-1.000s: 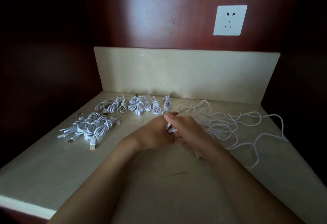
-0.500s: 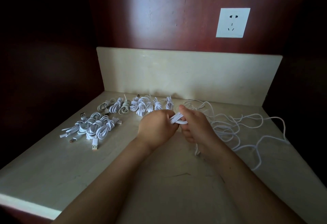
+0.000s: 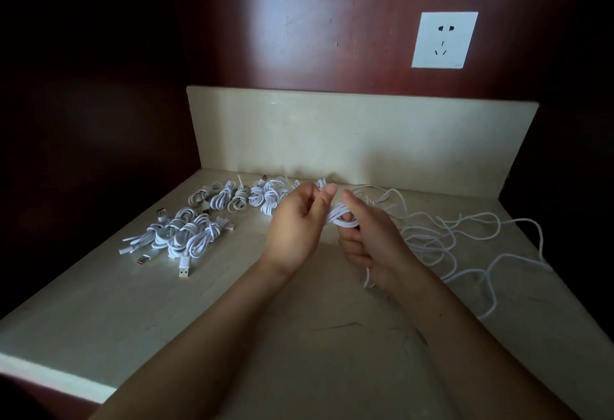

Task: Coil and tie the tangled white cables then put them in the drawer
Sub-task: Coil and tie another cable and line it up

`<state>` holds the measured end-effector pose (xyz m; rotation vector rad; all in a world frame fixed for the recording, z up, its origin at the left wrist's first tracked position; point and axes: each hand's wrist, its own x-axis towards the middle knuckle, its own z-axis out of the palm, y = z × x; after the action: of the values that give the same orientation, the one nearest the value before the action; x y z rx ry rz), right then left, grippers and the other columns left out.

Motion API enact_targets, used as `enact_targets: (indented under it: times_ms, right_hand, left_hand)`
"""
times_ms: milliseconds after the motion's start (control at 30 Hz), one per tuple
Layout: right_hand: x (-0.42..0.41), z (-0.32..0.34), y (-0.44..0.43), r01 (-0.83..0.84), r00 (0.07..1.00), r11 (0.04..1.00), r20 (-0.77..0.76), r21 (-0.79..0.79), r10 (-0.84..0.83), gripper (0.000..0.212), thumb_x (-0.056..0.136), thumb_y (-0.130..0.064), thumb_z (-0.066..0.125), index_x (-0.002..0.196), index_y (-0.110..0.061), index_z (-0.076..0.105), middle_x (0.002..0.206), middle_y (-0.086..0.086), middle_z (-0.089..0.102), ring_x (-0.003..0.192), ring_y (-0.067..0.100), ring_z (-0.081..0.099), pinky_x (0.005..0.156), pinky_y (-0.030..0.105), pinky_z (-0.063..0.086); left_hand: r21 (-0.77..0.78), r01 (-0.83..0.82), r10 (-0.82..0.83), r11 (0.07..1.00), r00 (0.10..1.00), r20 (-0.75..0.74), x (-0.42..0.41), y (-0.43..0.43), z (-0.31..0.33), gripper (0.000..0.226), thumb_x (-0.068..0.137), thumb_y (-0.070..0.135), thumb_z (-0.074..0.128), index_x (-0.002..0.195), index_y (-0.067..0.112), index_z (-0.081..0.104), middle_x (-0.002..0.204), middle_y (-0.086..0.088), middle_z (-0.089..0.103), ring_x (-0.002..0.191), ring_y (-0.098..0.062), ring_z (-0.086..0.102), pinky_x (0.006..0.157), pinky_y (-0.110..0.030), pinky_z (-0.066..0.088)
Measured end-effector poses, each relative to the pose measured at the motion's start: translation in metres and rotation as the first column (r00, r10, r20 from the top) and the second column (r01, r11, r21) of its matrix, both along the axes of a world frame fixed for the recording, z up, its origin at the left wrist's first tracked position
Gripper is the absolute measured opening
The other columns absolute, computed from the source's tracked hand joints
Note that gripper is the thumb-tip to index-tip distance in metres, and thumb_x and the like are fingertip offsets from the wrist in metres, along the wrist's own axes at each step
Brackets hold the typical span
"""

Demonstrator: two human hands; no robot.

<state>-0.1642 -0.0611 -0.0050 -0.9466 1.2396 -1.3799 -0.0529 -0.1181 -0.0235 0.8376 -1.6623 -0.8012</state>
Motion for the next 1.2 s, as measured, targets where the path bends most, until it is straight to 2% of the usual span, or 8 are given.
enact_targets:
  times_ms: [133, 233, 333, 667, 733, 833, 1033, 1200]
  right_hand:
    - [-0.003, -0.004, 0.001, 0.009, 0.999, 0.997, -0.043, -0.072, -0.012, 0.034, 0.102, -0.034, 0.046, 0.071, -0.021, 0.046, 0.047, -0.007, 0.024, 0.034, 0.004, 0.019, 0.037, 0.011, 0.014]
    - [-0.01, -0.003, -0.001, 0.058, 0.998, 0.987, -0.012, -0.15, -0.06, 0.01, 0.098, -0.014, 0.05, 0.089, -0.016, 0.047, 0.049, -0.004, 0.028, 0.033, 0.005, 0.021, 0.036, 0.011, 0.016]
    - [-0.014, -0.002, -0.002, 0.093, 0.995, 0.977, -0.005, -0.191, -0.095, 0.021, 0.09, 0.004, 0.042, 0.096, -0.015, 0.047, 0.054, 0.0, 0.03, 0.037, 0.007, 0.022, 0.038, 0.013, 0.016]
    - [-0.006, -0.008, -0.001, 0.025, 0.999, 0.991, -0.04, -0.131, -0.031, 0.013, 0.097, -0.006, 0.05, 0.089, -0.015, 0.055, 0.055, -0.004, 0.038, 0.039, 0.003, 0.024, 0.036, 0.015, 0.015]
    - [-0.003, -0.013, -0.001, -0.003, 0.992, 0.988, -0.127, -0.153, -0.017, 0.014, 0.097, -0.008, 0.05, 0.089, -0.014, 0.06, 0.054, -0.004, 0.038, 0.04, 0.004, 0.025, 0.037, 0.016, 0.017]
    - [0.001, -0.021, -0.003, -0.094, 0.872, 0.955, -0.487, -0.282, -0.058, 0.021, 0.098, -0.009, 0.053, 0.082, -0.017, 0.065, 0.049, -0.014, 0.048, 0.044, 0.0, 0.038, 0.046, 0.017, 0.03]
    - [0.012, -0.026, -0.002, -0.271, 0.568, 0.926, -0.821, -0.261, -0.065, 0.025, 0.088, -0.035, 0.044, 0.08, -0.027, 0.066, 0.064, -0.021, 0.058, 0.064, -0.002, 0.052, 0.066, 0.024, 0.04]
    - [0.002, -0.01, 0.005, -0.177, 0.657, 0.894, -0.726, -0.413, -0.205, 0.021, 0.082, -0.033, 0.045, 0.072, -0.03, 0.064, 0.073, -0.01, 0.065, 0.07, 0.007, 0.059, 0.07, 0.034, 0.047]
  left_hand:
    - [0.025, 0.017, -0.016, 1.0, 1.0, -0.006, 0.006, -0.004, 0.003, 0.041, 0.092, 0.041, 0.061, 0.061, 0.022, 0.043, 0.05, 0.013, 0.04, 0.052, -0.008, 0.035, 0.055, -0.031, 0.033]
    - [0.037, -0.009, 0.008, 0.999, 1.0, 0.008, 0.013, -0.012, 0.002, 0.043, 0.094, 0.032, 0.063, 0.059, 0.021, 0.041, 0.045, 0.014, 0.039, 0.048, -0.005, 0.033, 0.053, -0.029, 0.031]
    - [0.031, -0.01, 0.007, 0.999, 0.996, 0.086, 0.014, -0.016, 0.0, 0.046, 0.093, 0.032, 0.064, 0.055, 0.021, 0.04, 0.047, 0.011, 0.037, 0.049, -0.008, 0.033, 0.056, -0.031, 0.032]
    - [0.169, 0.276, -0.267, 0.946, 0.961, -0.077, 0.012, -0.003, 0.014, 0.043, 0.097, 0.019, 0.057, 0.06, 0.005, 0.042, 0.047, 0.004, 0.028, 0.04, -0.006, 0.023, 0.04, -0.018, 0.022]
    - [0.196, 0.257, -0.233, 0.946, 0.963, -0.138, 0.012, -0.002, 0.017, 0.044, 0.098, 0.02, 0.056, 0.059, 0.005, 0.041, 0.044, 0.006, 0.03, 0.037, -0.006, 0.022, 0.038, -0.016, 0.021]
    - [0.184, 0.154, -0.122, 0.971, 0.977, -0.175, 0.013, -0.004, 0.018, 0.045, 0.098, 0.021, 0.055, 0.056, 0.009, 0.045, 0.041, 0.008, 0.035, 0.037, -0.005, 0.027, 0.039, -0.016, 0.025]
    - [0.002, -0.17, 0.17, 0.985, 0.985, -0.011, 0.024, -0.016, 0.007, 0.048, 0.096, 0.035, 0.059, 0.056, 0.019, 0.039, 0.048, 0.009, 0.038, 0.049, -0.01, 0.034, 0.054, -0.032, 0.034]
    - [-0.123, -0.238, 0.264, 0.964, 0.92, 0.291, 0.021, -0.014, 0.003, 0.044, 0.093, 0.05, 0.056, 0.061, 0.022, 0.045, 0.052, 0.004, 0.047, 0.053, -0.014, 0.043, 0.055, -0.034, 0.034]
